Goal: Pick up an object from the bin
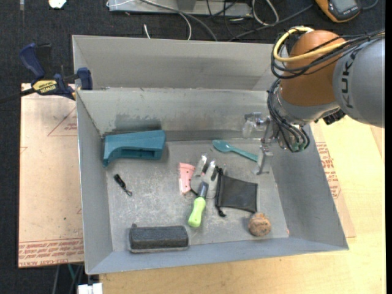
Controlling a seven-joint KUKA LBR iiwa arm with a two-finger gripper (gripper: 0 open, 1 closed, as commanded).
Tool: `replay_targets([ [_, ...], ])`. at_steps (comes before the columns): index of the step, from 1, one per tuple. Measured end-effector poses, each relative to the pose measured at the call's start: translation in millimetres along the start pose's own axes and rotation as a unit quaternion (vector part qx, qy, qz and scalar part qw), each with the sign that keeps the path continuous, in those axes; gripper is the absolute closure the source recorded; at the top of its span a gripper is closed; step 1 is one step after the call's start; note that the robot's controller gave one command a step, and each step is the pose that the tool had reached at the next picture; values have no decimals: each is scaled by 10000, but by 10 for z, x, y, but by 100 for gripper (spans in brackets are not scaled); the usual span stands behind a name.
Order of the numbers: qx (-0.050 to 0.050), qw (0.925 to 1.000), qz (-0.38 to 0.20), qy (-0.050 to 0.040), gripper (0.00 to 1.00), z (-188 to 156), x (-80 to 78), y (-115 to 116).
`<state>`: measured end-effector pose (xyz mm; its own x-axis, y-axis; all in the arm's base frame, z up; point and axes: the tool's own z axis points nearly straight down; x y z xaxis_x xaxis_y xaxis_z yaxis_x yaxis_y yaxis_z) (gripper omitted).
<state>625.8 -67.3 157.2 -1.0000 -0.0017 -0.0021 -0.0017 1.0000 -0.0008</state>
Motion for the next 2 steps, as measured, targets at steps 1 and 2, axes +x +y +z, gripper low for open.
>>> replay_targets([
  [1,0,10000,0,0,0,0,0,0],
  [2,11,10000,-14,-66,0,138,12,4],
])
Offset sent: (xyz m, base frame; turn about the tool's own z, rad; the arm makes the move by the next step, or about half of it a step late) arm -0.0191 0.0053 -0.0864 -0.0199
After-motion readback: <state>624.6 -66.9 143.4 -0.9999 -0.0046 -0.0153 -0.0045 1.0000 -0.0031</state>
